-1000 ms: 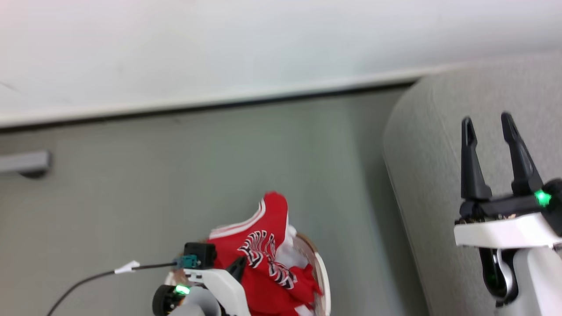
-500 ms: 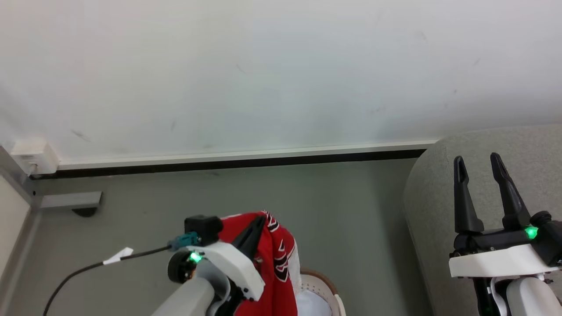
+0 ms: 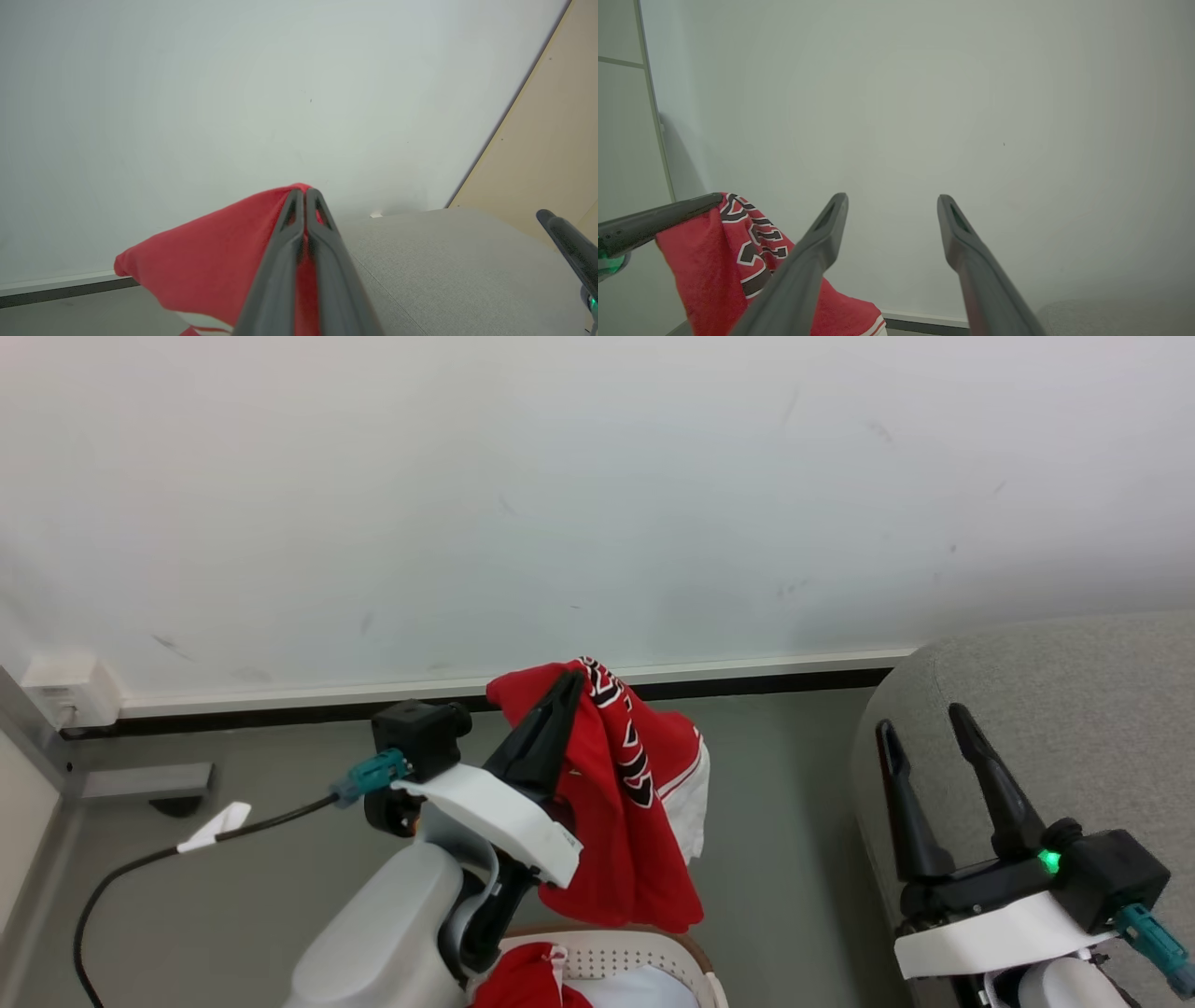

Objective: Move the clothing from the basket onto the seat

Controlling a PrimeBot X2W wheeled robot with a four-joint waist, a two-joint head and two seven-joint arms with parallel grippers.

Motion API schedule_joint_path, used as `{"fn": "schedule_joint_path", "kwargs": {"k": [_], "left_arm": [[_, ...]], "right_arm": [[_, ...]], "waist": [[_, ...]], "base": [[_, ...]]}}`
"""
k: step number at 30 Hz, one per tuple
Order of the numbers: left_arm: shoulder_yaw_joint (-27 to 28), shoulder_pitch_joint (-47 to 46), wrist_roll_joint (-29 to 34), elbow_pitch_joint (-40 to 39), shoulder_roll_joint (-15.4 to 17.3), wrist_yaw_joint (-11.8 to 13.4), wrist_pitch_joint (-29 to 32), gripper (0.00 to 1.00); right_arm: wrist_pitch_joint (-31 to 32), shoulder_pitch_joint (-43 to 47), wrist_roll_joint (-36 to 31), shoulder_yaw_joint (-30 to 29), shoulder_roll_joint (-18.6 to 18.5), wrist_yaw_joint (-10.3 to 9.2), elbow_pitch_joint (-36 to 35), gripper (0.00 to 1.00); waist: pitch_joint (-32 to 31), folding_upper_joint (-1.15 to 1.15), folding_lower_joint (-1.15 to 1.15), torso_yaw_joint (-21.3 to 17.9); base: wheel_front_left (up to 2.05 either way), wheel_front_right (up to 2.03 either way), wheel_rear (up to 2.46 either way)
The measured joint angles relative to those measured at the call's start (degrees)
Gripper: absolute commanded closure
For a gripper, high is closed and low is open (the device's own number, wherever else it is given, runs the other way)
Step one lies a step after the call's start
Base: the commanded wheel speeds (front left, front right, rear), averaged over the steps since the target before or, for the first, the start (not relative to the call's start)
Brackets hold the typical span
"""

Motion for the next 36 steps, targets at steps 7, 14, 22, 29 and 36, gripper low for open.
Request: {"fn": "schedule_joint_path", "kwargs": {"k": [7, 14, 22, 29, 36], "left_arm": [[-0.1, -0.3, 0.0, -3.4, 0.2, 1.3, 0.4, 1.00], [-1.6, 0.3, 0.2, -5.7, -0.2, 1.5, 1.2, 1.00], [-3.7, 0.8, 0.4, -7.8, -1.2, 1.8, 2.1, 1.00], [-5.5, 1.1, 0.5, -10.1, -1.8, 1.9, 2.9, 1.00], [-8.0, 2.3, 0.5, -13.3, -2.7, 2.0, 4.0, 1.00]], "right_arm": [[0.0, -0.1, 0.8, 7.1, -2.3, 0.00, 1.2, 0.00], [0.0, -2.1, 1.9, 16.7, -4.1, 0.00, 5.8, 0.00], [0.0, -7.8, 5.2, 27.2, -4.1, 0.00, 13.3, 0.00], [0.0, -11.8, 5.2, 28.3, -2.8, 0.00, 20.8, 0.00], [0.0, -13.3, 6.4, 30.5, -1.4, 0.00, 27.1, 0.00]], "waist": [[-0.1, 0.00, 0.00, 0.1], [-0.4, 0.00, 0.00, 1.7], [-0.6, 0.00, 0.00, 4.4], [-0.4, 0.00, 0.01, 6.2], [-0.4, 0.00, 0.01, 8.3]], "base": [[0.00, 0.00, 0.00], [0.00, 0.00, 0.00], [0.00, 0.00, 0.00], [0.00, 0.00, 0.00], [0.00, 0.00, 0.00]]}}
